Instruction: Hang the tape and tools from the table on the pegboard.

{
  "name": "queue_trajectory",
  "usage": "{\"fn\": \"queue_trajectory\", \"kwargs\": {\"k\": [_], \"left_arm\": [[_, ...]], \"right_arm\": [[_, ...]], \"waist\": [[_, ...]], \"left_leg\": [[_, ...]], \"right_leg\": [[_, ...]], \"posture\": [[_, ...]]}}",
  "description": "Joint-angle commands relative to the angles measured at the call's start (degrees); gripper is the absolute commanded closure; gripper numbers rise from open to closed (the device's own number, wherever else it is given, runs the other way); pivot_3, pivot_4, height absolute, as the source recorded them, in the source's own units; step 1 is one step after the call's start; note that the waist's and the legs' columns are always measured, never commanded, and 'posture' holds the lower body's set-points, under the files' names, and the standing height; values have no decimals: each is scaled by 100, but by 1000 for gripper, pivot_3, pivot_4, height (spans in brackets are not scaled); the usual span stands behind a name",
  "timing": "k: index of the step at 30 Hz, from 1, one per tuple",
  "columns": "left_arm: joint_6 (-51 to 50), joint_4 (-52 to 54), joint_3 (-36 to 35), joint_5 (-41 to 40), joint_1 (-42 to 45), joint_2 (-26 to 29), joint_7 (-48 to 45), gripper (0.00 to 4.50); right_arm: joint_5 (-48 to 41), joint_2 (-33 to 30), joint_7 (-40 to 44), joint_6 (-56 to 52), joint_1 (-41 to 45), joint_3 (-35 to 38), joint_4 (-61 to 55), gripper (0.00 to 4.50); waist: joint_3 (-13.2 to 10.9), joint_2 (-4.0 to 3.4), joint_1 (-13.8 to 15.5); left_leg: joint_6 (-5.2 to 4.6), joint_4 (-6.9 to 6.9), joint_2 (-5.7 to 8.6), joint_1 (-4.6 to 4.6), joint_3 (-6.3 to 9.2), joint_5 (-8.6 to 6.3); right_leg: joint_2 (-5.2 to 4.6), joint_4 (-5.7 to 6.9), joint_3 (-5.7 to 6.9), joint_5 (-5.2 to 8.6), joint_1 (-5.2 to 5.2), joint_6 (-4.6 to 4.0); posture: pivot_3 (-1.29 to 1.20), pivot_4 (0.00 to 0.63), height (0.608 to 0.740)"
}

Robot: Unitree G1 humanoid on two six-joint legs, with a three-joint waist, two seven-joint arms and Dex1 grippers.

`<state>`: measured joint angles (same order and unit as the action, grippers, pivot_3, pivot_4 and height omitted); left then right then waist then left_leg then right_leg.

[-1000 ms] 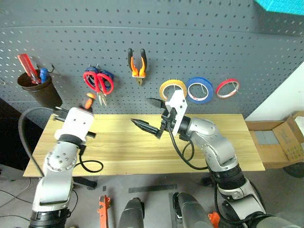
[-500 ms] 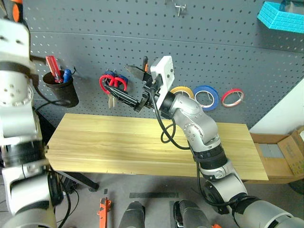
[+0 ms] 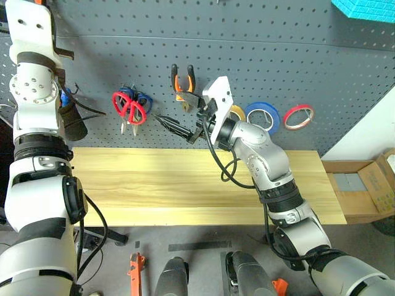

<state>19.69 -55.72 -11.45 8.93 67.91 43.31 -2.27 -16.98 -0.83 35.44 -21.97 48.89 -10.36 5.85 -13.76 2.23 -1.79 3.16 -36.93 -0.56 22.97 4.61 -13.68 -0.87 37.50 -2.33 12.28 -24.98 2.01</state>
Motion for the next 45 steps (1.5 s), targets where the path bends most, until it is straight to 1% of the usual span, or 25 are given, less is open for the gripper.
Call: {"fn": "queue_trajectory", "kwargs": {"k": [1,4,8,16,18,21,23,24,30,31,32,33,38,41,43,45], "left_arm": [[93,4,15,-65,17,114,35,3665],[62,193,2,-128,-227,87,19,3665],[-129,718,-158,-284,-796,170,51,3665],[-1234,2849,-780,-557,-2522,223,183,3665],[-1484,3269,-899,-602,-2797,210,159,3665],[-1761,3592,-998,-615,-2979,194,202,3665],[-1901,3694,-1049,-635,-3028,173,248,2954],[-1954,3730,-1064,-647,-3036,157,265,2750],[-2090,3837,-1034,-668,-3013,91,260,842],[-2091,3824,-1029,-671,-3006,89,259,423],[-2092,3810,-1025,-673,-2996,90,258,150],[-2087,3783,-1023,-677,-2980,92,258,27],[-2241,3697,-1109,-822,-2876,7,310,27],[-2328,3878,-1164,-1049,-2951,-106,174,27],[-2421,4245,-1141,-1263,-3077,-184,-60,27],[-2763,4996,-1102,-1612,-3261,-410,-253,27]], "right_arm": [[-48,-38,23,-98,-81,-10,-346,0],[-62,-90,30,-169,-132,5,-406,0],[-32,-72,7,-181,-153,-24,-372,0],[-38,-51,73,-198,-156,-73,-327,0],[-29,-61,99,-187,-143,-78,-295,0],[-12,-70,136,-154,-125,-80,-238,0],[5,-77,159,-130,-115,-102,-219,0],[12,-80,168,-123,-112,-112,-216,0],[36,-88,164,-139,-135,-120,-252,0],[41,-88,161,-140,-145,-122,-260,0],[44,-89,159,-143,-154,-121,-271,0],[50,-85,155,-141,-159,-120,-272,0],[102,-117,137,-49,-146,-87,-261,0],[164,-217,233,81,-148,-128,-294,0],[172,-381,336,106,-154,-92,-428,0],[124,-657,408,16,-242,39,-732,0]], "waist": [[-81,2,1],[-130,-4,0],[-172,-13,-7],[-256,0,-16],[-257,-1,-21],[-257,-1,-19],[-257,-1,-22],[-257,-1,-21],[-257,-1,-6],[-257,-1,-6],[-257,-1,-6],[-257,-1,-6],[-256,1,-5],[-251,7,-4],[-247,14,-2],[-240,22,2]], "left_leg": [[0,-5,1,-2,0,0],[-1,-11,4,-1,0,1],[-1,-9,2,-2,0,2],[0,-4,-3,16,-6,1],[0,-2,-3,20,-12,1],[1,1,-3,20,-18,0],[1,0,-3,20,-18,0],[1,0,-3,19,-19,0],[1,-1,-3,18,-18,0],[1,-1,-2,19,-18,0],[1,0,-2,19,-18,0],[1,0,-3,19,-18,0],[1,0,-3,19,-18,0],[1,0,-2,19,-18,0],[2,-1,-2,20,-18,0],[3,-1,-2,23,-18,1]], "right_leg": [[-1,13,-1,4,-2,1],[-3,38,-3,7,-12,2],[-3,45,-4,9,-17,-1],[-8,42,-4,9,-44,-4],[-10,36,-4,9,-49,-4],[-14,30,-2,9,-51,-4],[-14,30,-2,10,-50,-3],[-14,32,-2,10,-50,-3],[-13,32,0,10,-50,-3],[-13,30,0,10,-49,-3],[-13,30,0,10,-49,-3],[-13,30,1,10,-49,-3],[-14,29,1,10,-49,-3],[-16,29,1,10,-49,-3],[-17,29,2,10,-49,-3],[-18,25,3,9,-50,-3]], "posture": [[-10,294,740],[-6,302,740],[4,309,740],[38,308,740],[41,306,740],[46,301,740],[45,298,740],[45,298,740],[34,294,740],[34,294,740],[34,294,740],[32,289,740],[32,268,740],[31,243,740],[33,223,740],[38,192,740]]}}
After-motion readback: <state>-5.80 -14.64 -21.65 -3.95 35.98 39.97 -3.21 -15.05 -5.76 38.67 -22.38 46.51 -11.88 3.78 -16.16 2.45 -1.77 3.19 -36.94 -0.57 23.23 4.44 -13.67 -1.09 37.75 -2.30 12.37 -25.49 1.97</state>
